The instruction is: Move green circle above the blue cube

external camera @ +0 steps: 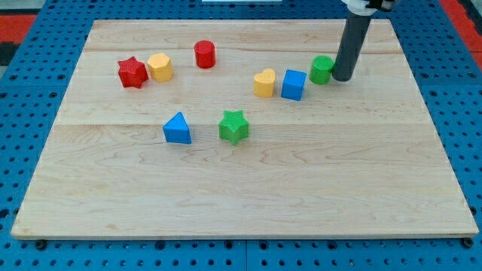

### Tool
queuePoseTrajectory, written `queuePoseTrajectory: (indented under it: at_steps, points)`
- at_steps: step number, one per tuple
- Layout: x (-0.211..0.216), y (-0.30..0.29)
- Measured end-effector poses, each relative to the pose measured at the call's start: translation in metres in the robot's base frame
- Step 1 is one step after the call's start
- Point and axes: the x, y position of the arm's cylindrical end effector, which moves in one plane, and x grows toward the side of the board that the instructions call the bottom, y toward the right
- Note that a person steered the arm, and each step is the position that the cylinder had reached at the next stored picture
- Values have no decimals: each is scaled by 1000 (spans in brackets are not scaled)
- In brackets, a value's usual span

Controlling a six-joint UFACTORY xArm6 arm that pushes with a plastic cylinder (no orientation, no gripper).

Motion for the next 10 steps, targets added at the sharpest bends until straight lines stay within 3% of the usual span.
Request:
queuePoseTrajectory:
  at_steps: [3, 7, 10]
  points:
    - [-48, -11]
    - [-47, -1]
    - [-37, -42]
